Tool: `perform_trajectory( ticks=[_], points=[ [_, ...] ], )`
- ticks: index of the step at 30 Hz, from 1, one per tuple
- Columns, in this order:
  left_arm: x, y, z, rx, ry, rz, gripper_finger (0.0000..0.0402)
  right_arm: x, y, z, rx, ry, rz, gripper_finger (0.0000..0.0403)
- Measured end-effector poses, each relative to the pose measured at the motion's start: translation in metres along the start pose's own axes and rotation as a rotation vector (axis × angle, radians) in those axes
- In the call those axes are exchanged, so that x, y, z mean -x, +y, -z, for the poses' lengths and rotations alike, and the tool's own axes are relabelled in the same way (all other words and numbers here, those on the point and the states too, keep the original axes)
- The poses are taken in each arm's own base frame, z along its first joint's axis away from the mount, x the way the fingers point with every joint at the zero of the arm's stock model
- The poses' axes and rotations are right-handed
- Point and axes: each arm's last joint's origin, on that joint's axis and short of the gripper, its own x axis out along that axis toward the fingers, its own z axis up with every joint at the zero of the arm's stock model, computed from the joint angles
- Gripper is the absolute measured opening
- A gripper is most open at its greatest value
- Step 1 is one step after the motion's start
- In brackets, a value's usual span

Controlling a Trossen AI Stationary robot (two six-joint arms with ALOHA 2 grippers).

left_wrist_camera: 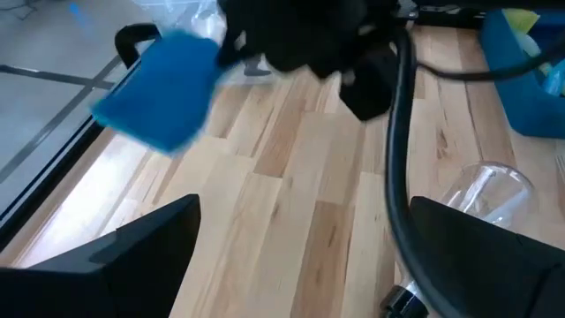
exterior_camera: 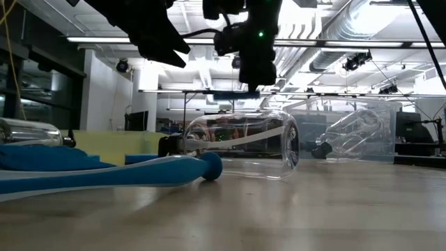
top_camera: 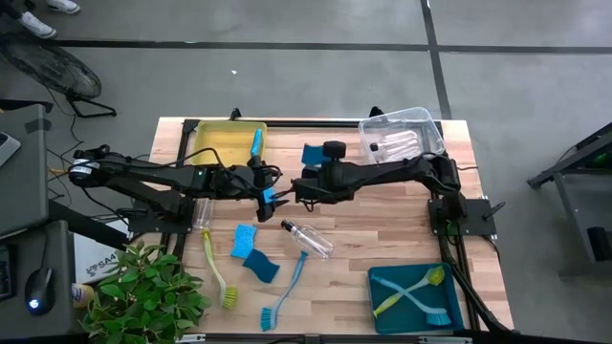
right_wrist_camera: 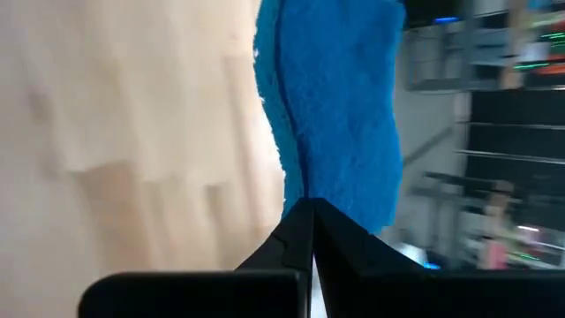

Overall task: Pick & Place Kitchen Sink Supplies
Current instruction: Put the blue sponge into the yellow bin

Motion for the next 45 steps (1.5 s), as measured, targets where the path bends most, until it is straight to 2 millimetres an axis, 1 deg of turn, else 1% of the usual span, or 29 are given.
perform_trajectory(
  ticks=[3,5,8,11,13,16,18,21,23,25,29,31,35,39,42,45],
  points=[
    [0.000,0.000,0.000,0.007,0.000,-0.002,0.0399,0.005,0.000,0.003,0.049,0.007,0.099,0.0000],
    [0.000,0.001,0.000,0.008,-0.005,-0.036,0.0399,0.008,0.001,0.005,0.069,0.008,0.143,0.0000],
    [0.000,0.003,-0.001,0.010,-0.020,-0.109,0.0399,0.016,0.006,0.007,0.083,-0.006,0.187,0.0000],
    [0.000,0.005,-0.003,-0.025,-0.041,-0.161,0.0399,0.025,0.012,0.008,0.098,-0.031,0.239,0.0000],
    [0.001,0.005,-0.003,-0.047,-0.044,-0.189,0.0399,0.031,0.017,0.009,0.109,-0.045,0.244,0.0000],
    [0.001,0.006,-0.003,-0.057,-0.043,-0.196,0.0399,0.039,0.023,0.012,0.115,-0.061,0.262,0.0000],
    [0.000,0.004,-0.004,-0.055,-0.047,-0.152,0.0399,0.042,0.025,0.015,0.115,-0.057,0.267,0.0000],
    [0.000,0.000,-0.005,-0.049,-0.051,-0.022,0.0399,0.039,0.022,0.017,0.095,-0.036,0.272,0.0000],
    [0.000,-0.001,-0.004,-0.049,-0.045,0.009,0.0399,0.037,0.018,0.019,0.087,-0.025,0.298,0.0000],
    [0.000,0.000,-0.002,-0.042,-0.026,-0.019,0.0399,0.036,0.015,0.021,0.086,-0.011,0.315,0.0000],
    [0.000,0.004,0.001,-0.044,0.005,-0.127,0.0399,0.040,0.010,0.029,0.083,0.007,0.360,0.0000],
    [0.000,0.004,0.001,-0.042,0.005,-0.140,0.0399,0.045,0.008,0.031,0.058,-0.025,0.387,0.0000],
    [0.000,0.005,0.002,-0.043,0.007,-0.141,0.0399,0.049,0.010,0.047,0.070,-0.051,0.403,0.0000],
    [0.000,0.004,0.000,-0.040,-0.005,-0.140,0.0399,0.046,0.021,0.078,0.067,-0.086,0.445,0.0000],
    [0.000,0.004,-0.005,-0.025,-0.054,-0.131,0.0399,0.042,0.033,0.101,0.050,-0.142,0.479,0.0000],
    [-0.002,0.002,-0.010,-0.015,-0.113,-0.113,0.0399,0.037,0.047,0.118,0.024,-0.206,0.496,0.0000]
  ],
)
